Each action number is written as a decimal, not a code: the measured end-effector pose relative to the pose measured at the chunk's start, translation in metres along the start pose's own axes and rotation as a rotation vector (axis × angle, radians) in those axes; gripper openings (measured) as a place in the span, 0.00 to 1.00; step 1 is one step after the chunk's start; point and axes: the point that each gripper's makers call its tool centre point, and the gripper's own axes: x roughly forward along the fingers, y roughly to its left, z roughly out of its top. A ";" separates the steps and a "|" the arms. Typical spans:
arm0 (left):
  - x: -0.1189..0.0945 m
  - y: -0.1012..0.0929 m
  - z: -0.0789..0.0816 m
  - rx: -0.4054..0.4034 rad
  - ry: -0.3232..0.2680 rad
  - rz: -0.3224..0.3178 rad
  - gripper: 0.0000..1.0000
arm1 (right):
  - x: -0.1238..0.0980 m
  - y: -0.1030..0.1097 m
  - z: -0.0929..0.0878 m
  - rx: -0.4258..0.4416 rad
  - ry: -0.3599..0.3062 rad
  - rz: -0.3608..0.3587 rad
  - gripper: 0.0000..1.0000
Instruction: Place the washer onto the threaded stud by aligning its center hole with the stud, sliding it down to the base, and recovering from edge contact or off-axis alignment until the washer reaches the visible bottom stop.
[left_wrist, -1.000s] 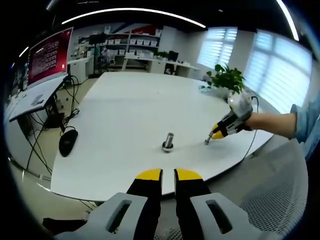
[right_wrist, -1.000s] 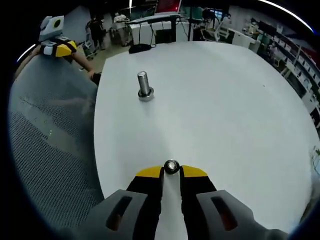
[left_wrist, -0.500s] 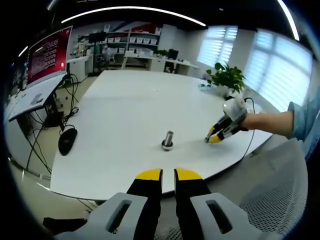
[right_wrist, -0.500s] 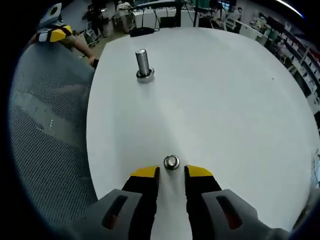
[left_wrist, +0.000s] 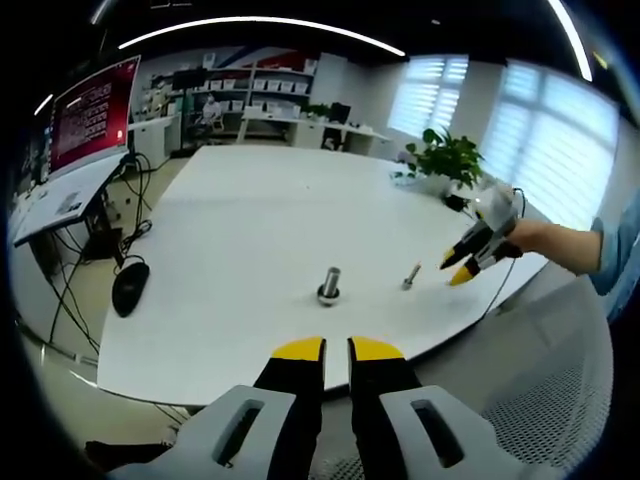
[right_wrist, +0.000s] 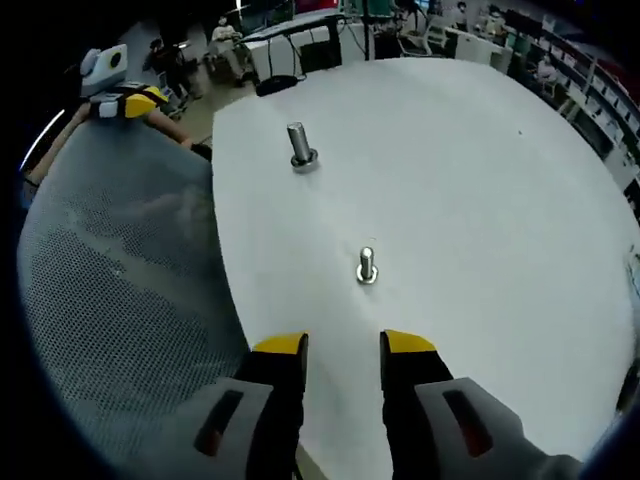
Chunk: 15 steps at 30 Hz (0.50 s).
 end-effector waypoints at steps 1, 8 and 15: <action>0.000 0.000 0.000 0.001 -0.001 -0.002 0.06 | -0.008 0.006 -0.001 0.004 -0.002 0.007 0.31; 0.000 -0.003 0.001 0.008 -0.007 -0.018 0.06 | -0.045 0.056 0.006 -0.001 -0.107 0.044 0.36; -0.003 -0.008 0.009 0.012 -0.064 -0.055 0.06 | -0.073 0.106 0.023 0.141 -0.349 0.150 0.38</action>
